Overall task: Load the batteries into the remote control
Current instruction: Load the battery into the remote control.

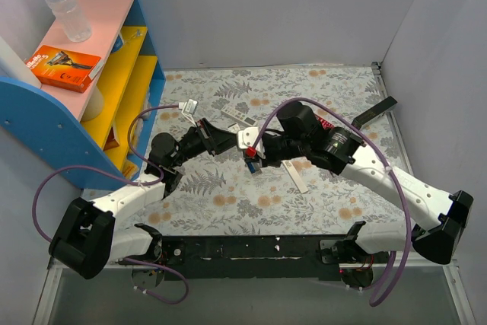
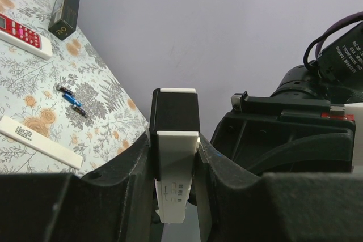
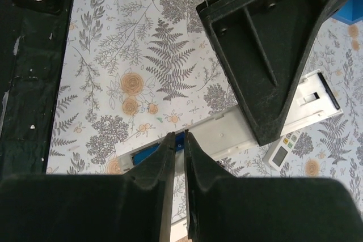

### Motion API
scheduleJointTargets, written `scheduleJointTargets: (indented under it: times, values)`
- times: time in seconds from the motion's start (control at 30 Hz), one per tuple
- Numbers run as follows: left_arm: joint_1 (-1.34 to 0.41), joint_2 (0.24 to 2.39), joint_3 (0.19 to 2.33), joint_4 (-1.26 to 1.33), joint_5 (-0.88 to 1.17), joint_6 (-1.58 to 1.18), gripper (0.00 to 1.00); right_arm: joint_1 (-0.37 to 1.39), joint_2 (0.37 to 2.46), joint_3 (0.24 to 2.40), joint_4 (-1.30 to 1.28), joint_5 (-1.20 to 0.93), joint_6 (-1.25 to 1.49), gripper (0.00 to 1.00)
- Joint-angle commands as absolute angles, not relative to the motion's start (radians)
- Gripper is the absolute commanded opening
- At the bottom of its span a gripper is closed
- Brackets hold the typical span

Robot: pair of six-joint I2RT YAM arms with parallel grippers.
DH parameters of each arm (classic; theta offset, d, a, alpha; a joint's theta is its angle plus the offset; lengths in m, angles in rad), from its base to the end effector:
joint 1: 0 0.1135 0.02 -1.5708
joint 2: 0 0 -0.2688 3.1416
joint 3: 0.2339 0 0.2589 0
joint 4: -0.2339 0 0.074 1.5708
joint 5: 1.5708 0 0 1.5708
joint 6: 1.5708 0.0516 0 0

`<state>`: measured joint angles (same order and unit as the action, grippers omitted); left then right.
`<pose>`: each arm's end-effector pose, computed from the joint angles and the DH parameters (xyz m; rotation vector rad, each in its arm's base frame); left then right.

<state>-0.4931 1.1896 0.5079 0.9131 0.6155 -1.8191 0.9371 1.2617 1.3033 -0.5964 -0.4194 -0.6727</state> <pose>0.2206 -0.1524 0.2775 -0.5144 1.7805 -2.2084 0.1550 0.2464 0.3762 -1.6983 1.2856 0.6015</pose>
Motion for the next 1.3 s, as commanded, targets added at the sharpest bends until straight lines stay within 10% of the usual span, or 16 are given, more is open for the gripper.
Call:
scheduleJointTargets:
  times: [0.0, 0.27, 0.8, 1.27]
  values:
    - [-0.497, 1.144, 0.541, 1.075, 0.578, -1.899, 0.00, 0.939, 1.269, 1.209, -0.631, -0.374, -0.653, 0.15]
    - [-0.497, 1.138, 0.545, 1.083, 0.586, -1.896, 0.00, 0.937, 1.267, 1.155, -0.594, -0.333, -0.647, 0.13]
    - [-0.497, 1.117, 0.445, 0.675, 0.417, -1.570, 0.00, 0.899, 1.158, 1.224, -0.451, -0.181, -0.336, 0.65]
    - [-0.495, 1.058, 0.417, 0.542, 0.362, -1.525, 0.00, 0.442, 1.189, 1.080, -0.699, 0.164, 0.070, 0.61]
